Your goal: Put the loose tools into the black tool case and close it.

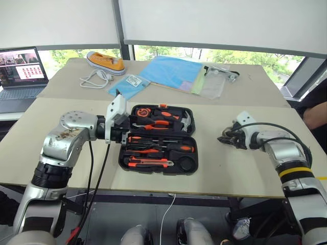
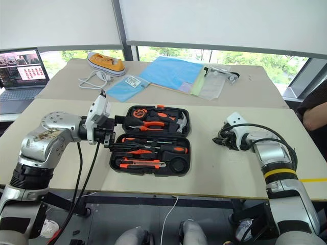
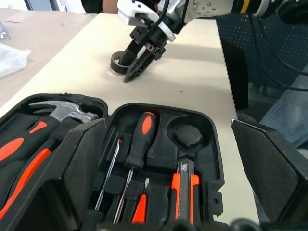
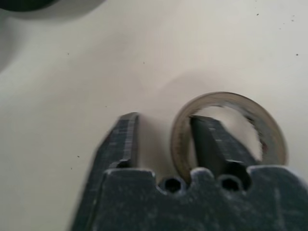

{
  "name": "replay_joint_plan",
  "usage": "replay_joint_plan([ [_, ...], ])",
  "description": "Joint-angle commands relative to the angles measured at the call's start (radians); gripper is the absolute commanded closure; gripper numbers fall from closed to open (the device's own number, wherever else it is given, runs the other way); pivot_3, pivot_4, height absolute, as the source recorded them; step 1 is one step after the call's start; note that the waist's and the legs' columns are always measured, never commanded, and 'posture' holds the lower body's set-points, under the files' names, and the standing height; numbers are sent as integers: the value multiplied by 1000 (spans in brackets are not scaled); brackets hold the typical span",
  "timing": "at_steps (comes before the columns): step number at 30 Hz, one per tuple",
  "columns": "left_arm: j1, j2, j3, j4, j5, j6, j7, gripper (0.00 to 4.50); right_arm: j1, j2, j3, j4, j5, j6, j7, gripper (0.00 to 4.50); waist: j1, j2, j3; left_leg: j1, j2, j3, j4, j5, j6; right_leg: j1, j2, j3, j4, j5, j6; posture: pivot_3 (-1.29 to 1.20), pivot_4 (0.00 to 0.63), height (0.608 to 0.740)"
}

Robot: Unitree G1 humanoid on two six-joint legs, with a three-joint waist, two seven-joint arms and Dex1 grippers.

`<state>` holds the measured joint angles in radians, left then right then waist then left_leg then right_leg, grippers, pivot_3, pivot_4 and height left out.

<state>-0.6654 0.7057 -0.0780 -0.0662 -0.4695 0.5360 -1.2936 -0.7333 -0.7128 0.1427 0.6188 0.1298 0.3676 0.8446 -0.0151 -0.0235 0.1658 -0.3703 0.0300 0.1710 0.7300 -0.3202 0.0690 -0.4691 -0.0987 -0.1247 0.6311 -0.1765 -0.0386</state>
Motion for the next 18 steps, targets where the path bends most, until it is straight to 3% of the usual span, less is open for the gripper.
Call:
replay_joint_plan([
  [1,1,36,-16,-18,24,-53,-45,0,15,-38,-61,-88,19,-14,41,3999,0,0,0,0,0,0,0,0,0,0,0,0,0,0,0,0,150,718],
  [2,1,45,-23,-9,32,-66,-57,0,32,-49,-75,-146,45,12,71,4397,0,1,0,0,0,0,0,0,0,0,0,0,0,0,0,0,150,718],
  [3,0,51,-27,-1,38,-76,-66,0,48,-60,-89,-208,73,41,98,4463,1,1,1,0,0,0,0,0,0,0,0,0,0,0,0,0,150,718],
  [8,12,85,-49,9,52,-120,-135,0,182,-133,-137,-695,317,287,266,4463,2,4,1,-1,1,0,0,0,0,-1,0,0,0,0,0,0,150,718],
  [11,25,99,-60,5,58,-144,-167,0,252,-156,-121,-934,402,383,267,4463,1,4,1,0,3,-1,0,0,-1,-2,-3,0,0,-1,-2,0,150,718],
  [14,31,100,-74,10,72,-164,-178,0,273,-112,-24,-1082,383,416,206,4463,2,4,1,0,3,-1,0,-1,-2,-2,-2,0,1,-1,-2,0,150,718],
  [18,28,95,-82,9,79,-168,-184,0,268,-71,65,-1096,317,405,158,4463,4,4,1,0,2,-1,0,-1,-3,-2,-3,0,1,-1,-2,0,150,718],
])
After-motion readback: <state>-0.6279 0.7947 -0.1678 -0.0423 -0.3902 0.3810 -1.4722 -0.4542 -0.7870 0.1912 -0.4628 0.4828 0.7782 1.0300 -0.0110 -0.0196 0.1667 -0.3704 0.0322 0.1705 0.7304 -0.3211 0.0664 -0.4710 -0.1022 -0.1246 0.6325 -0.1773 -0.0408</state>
